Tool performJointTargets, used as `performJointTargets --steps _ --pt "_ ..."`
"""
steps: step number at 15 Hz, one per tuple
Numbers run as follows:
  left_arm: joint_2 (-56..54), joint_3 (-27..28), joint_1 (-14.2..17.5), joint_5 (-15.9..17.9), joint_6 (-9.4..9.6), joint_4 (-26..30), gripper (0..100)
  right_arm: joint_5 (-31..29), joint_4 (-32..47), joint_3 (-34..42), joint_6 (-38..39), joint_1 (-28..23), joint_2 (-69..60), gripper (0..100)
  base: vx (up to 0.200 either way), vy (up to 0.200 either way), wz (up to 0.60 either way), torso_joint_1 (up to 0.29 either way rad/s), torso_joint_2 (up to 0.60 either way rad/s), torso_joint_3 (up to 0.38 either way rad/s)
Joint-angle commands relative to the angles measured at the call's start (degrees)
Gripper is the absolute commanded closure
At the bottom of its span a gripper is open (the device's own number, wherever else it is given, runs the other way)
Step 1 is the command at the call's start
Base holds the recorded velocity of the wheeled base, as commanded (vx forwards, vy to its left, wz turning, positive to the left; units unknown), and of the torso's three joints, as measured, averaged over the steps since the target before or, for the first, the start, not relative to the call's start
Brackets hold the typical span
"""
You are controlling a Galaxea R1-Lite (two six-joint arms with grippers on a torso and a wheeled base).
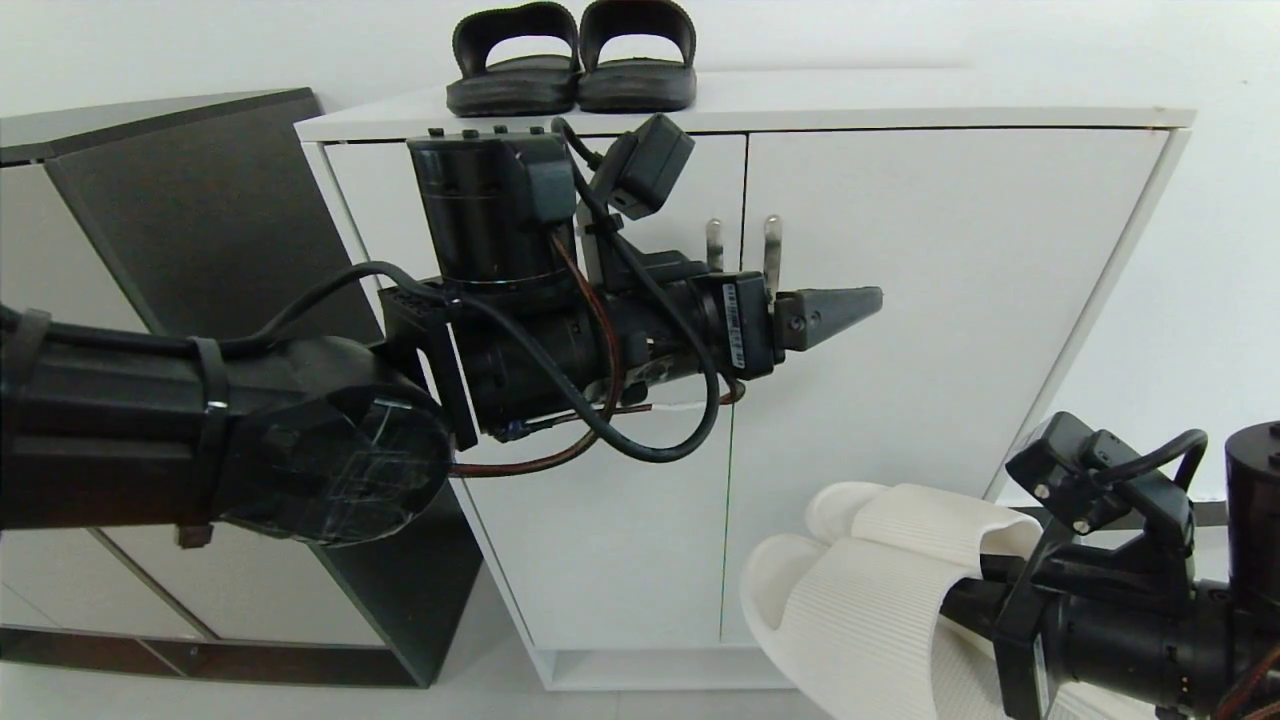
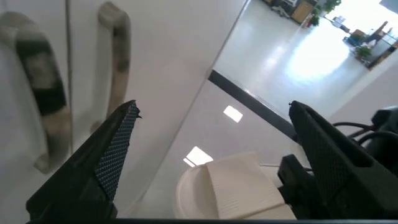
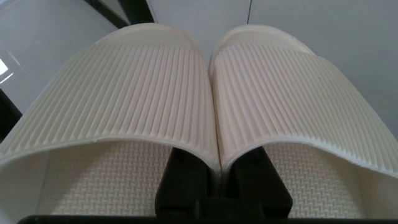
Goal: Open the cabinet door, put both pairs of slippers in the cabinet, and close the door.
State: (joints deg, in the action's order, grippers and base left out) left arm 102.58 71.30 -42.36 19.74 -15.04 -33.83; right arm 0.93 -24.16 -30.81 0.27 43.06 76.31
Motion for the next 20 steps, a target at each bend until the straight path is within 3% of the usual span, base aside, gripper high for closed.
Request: performJointTargets --steps 1,9,14,15,20 --pt "0.8 0.7 0.1 -1.1 0.19 -0.1 0 0.0 0.0 0.0 0.0 -0.2 0.2 100 0.0 0.0 0.0 0.0 0.0 0.0" --pt "2.9 3.1 0.2 -8.1 0.28 -0.3 0 0.0 0.0 0.4 0.0 -0.8 0.1 100 0.0 0.0 0.0 0.0 0.0 0.0" --pt "6.3 5.6 0.2 -8.3 0.19 -0.3 0 0.0 0.0 0.4 -0.1 -0.8 0.0 100 0.0 0.0 0.0 0.0 0.0 0.0" --pt "6.2 5.6 0.1 -8.2 0.19 -0.4 100 0.0 0.0 0.4 -0.1 -0.8 0.0 100 0.0 0.0 0.0 0.0 0.0 0.0" --pt "4.7 3.9 -0.1 -8.2 0.28 -0.4 100 0.3 0.0 1.9 -1.0 -0.8 -0.1 100 0.0 0.0 0.0 0.0 0.0 0.0"
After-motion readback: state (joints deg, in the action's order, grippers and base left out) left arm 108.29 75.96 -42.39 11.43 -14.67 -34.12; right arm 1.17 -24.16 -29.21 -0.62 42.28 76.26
